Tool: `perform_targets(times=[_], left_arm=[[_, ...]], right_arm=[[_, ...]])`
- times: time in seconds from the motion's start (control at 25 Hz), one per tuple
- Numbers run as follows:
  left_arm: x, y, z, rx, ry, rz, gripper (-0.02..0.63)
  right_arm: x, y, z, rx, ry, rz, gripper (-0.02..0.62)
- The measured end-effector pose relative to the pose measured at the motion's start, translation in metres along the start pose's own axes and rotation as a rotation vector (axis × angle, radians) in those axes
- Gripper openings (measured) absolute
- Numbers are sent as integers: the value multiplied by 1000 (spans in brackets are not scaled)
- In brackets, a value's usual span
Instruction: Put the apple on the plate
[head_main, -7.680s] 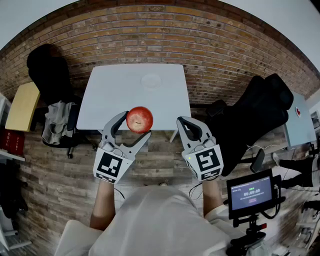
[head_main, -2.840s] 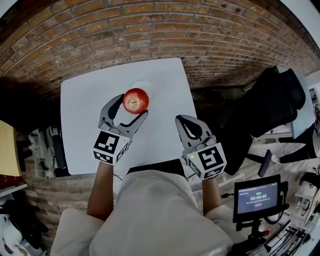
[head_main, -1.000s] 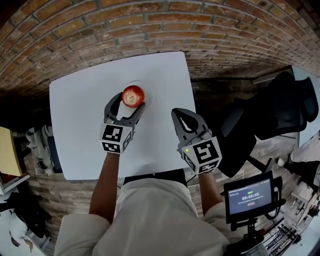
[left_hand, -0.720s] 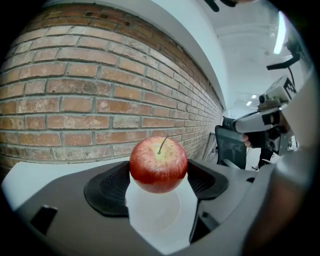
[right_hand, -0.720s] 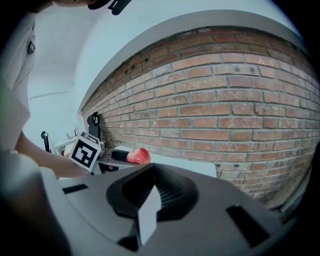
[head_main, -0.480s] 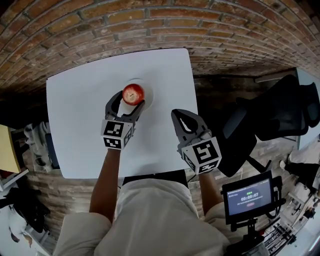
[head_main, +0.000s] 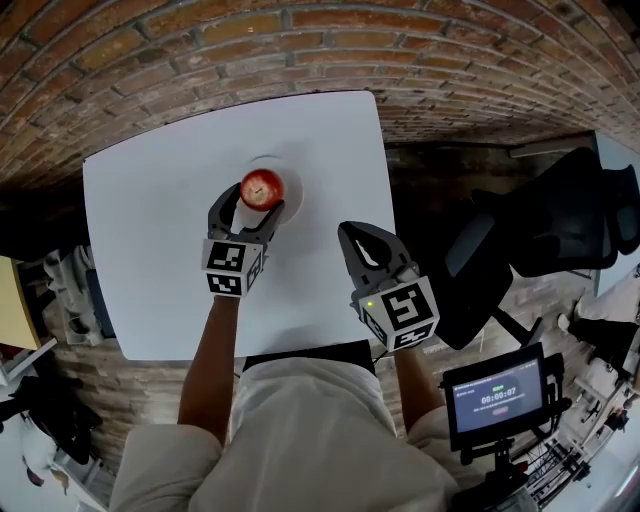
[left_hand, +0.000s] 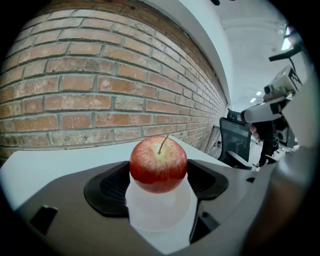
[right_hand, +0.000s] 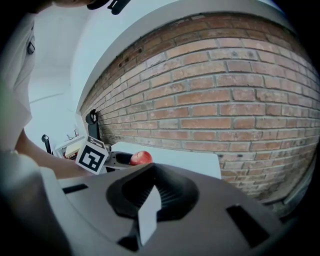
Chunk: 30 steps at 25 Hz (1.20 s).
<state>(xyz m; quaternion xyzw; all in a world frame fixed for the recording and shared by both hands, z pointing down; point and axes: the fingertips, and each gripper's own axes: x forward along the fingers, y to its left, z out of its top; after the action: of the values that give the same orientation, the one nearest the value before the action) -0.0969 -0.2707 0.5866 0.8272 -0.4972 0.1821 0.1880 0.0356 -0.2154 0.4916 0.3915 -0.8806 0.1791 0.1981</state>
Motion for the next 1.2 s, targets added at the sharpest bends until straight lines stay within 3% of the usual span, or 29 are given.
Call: perform_targets(times=[0.52,1.2], left_arm=[[8,-3,-14,58,60,-6,364],[17,6,-32,47,134,28,364]], right_arm=[[7,8,-7,19,27,18,2],[7,7,-12,24,38,8,2]])
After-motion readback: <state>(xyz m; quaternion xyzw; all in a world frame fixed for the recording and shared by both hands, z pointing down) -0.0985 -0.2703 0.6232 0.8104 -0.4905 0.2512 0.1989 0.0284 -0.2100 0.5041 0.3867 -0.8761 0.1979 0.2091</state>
